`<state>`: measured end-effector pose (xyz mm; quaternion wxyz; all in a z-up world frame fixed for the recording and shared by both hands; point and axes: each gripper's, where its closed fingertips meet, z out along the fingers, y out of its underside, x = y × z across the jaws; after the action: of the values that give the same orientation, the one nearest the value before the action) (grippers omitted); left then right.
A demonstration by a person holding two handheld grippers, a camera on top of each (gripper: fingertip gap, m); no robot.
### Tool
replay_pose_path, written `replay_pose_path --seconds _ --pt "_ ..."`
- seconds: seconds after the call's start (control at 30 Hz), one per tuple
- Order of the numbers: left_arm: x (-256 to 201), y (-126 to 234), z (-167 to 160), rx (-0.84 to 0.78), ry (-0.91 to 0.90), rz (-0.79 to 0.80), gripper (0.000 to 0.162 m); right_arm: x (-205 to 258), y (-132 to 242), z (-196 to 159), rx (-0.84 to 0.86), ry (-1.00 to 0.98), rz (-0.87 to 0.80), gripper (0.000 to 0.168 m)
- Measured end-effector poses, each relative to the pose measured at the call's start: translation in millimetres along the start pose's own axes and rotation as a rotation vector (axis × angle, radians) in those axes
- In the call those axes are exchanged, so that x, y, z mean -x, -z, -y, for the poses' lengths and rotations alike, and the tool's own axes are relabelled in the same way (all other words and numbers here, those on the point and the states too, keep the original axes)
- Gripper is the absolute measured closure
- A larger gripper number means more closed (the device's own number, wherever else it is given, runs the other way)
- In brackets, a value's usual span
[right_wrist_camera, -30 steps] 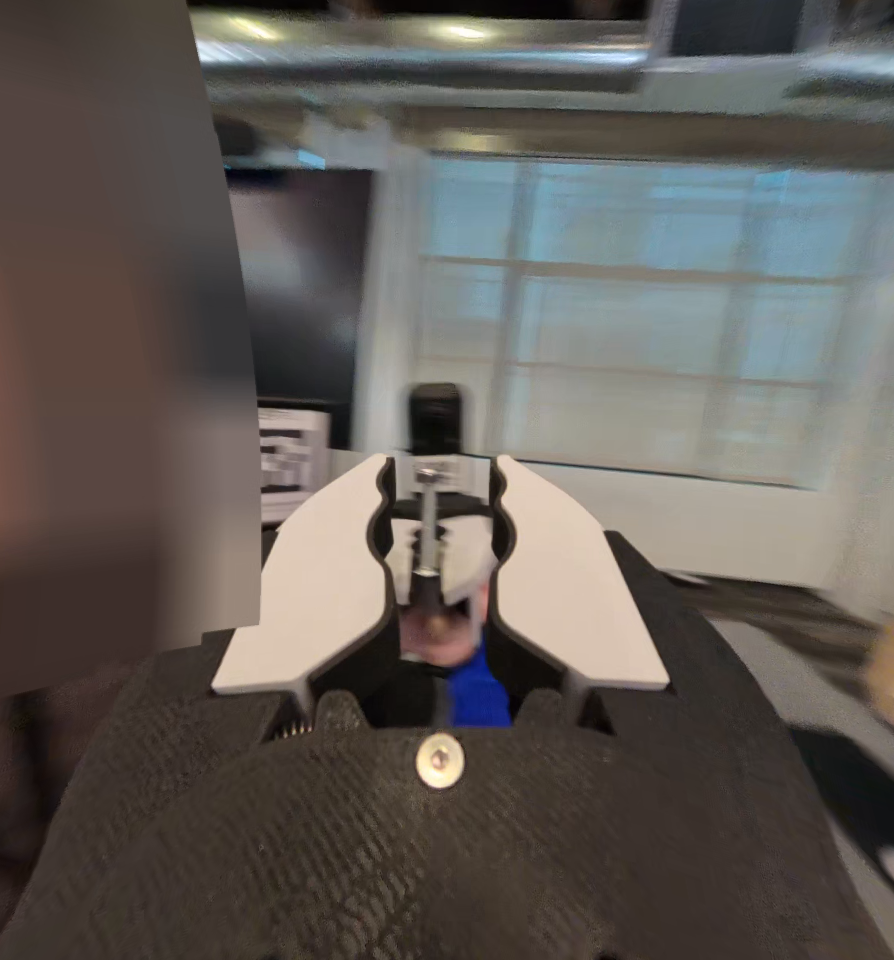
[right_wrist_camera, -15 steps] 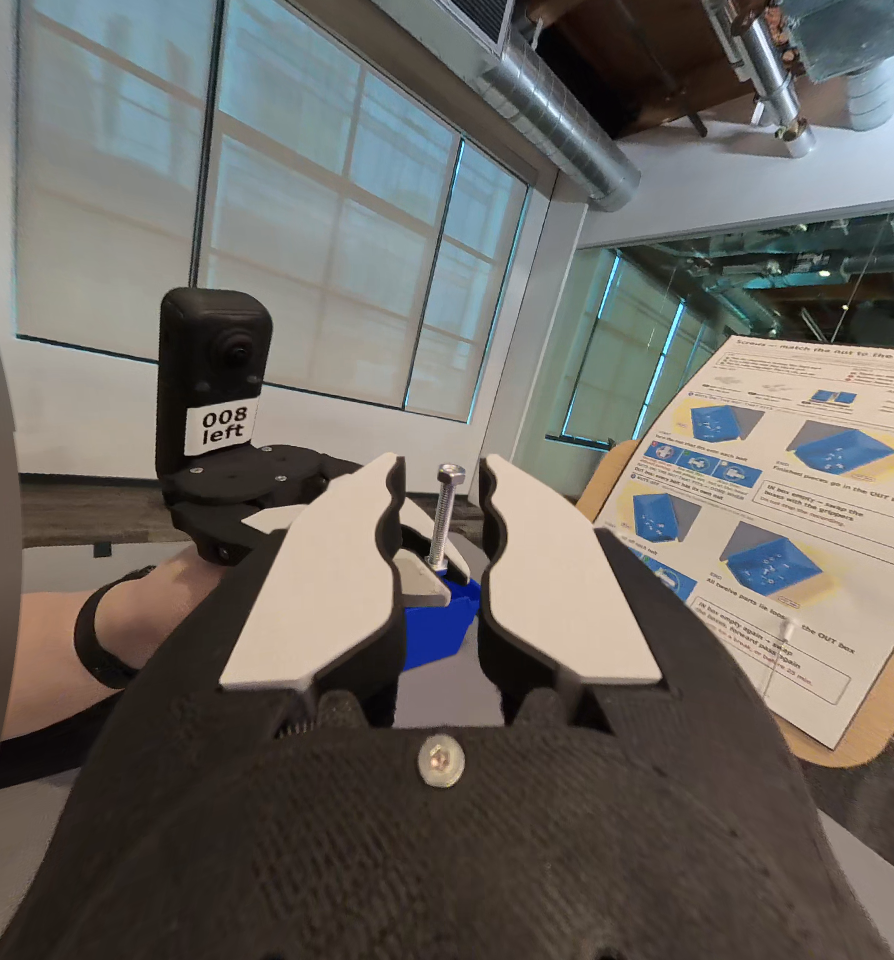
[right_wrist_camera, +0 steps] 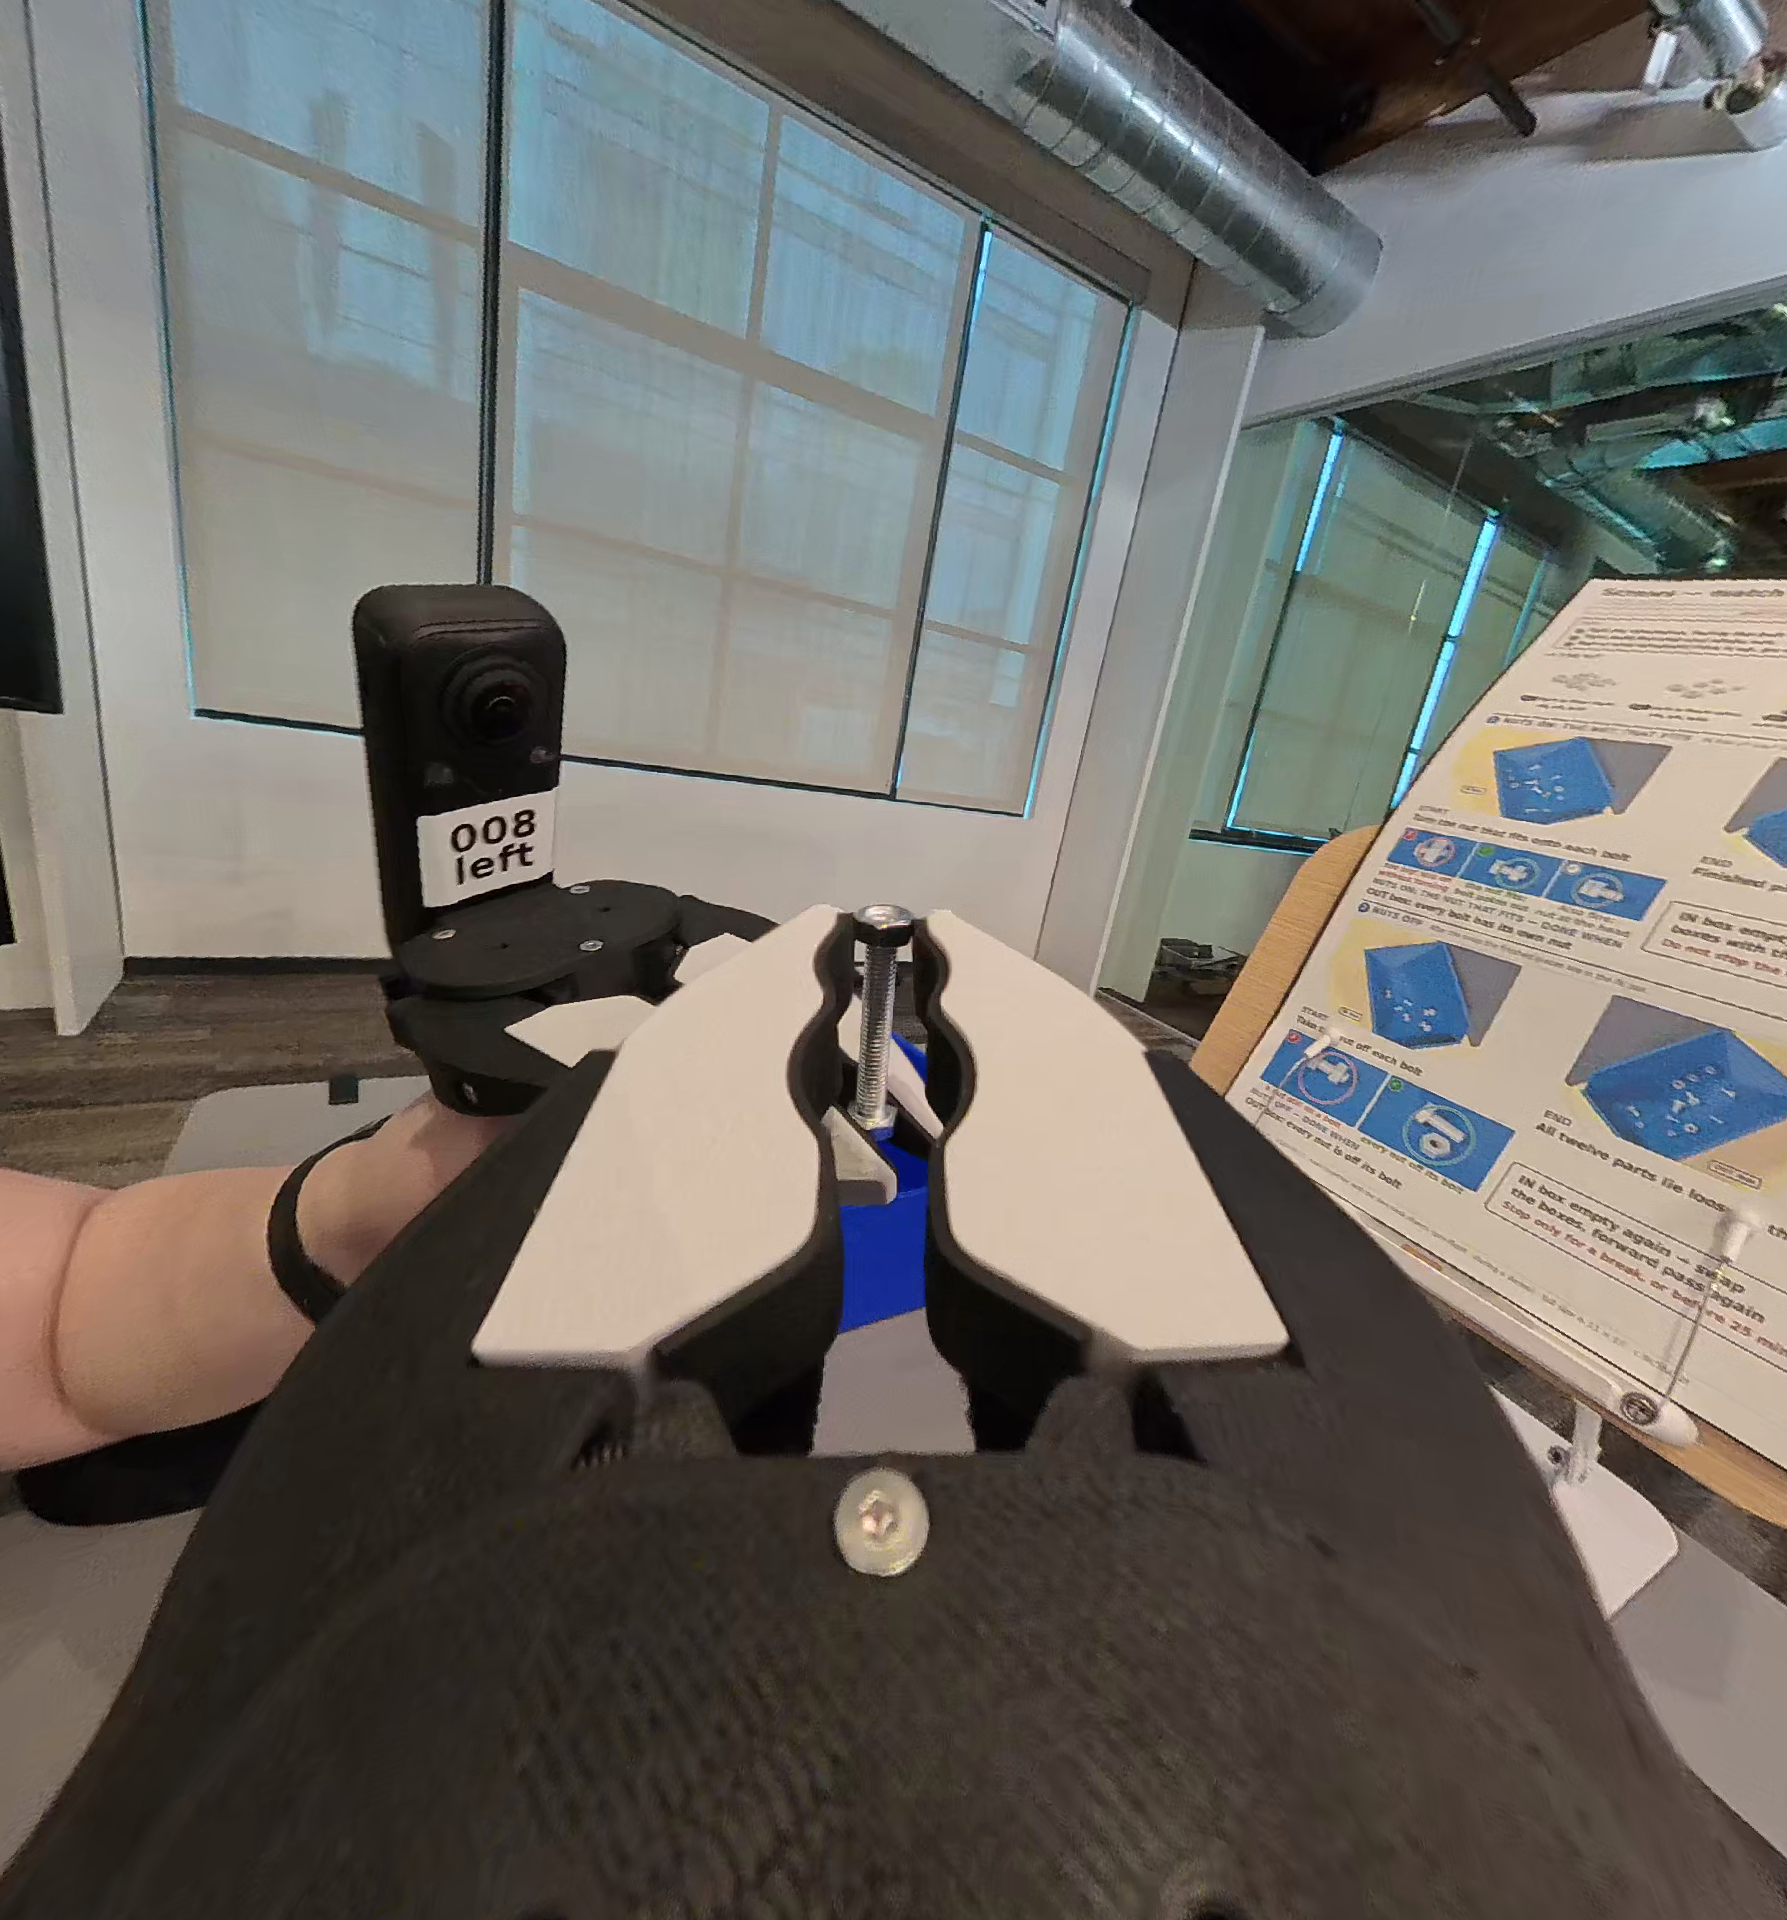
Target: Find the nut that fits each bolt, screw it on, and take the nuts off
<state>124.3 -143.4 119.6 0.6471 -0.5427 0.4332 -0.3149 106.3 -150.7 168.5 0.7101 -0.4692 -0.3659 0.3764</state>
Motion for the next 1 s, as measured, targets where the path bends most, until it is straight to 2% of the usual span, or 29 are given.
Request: replay_pose_path --seconds 0.17,0.47,0.6,0.8,1.0 --pt "-16 5 7 -0.014 0.055 -0.154 0.152 10 3 6 0.016 -0.004 0.146 0.157" --pt "-85 23 20 -0.049 0.168 -0.661 0.152 60 43 25 -0.06 -0.307 0.874 0.157" --pt "-104 29 15 -0.012 0.24 -0.82 0.152 70 57 22 -0.095 -0.439 1.089 0.157" --pt "-115 34 13 0.002 0.31 -0.935 0.152 74 68 20 -0.165 -0.553 1.259 0.157" --pt "-119 33 10 0.006 0.3 -0.95 0.152 78 69 18 -0.178 -0.557 1.282 0.157"
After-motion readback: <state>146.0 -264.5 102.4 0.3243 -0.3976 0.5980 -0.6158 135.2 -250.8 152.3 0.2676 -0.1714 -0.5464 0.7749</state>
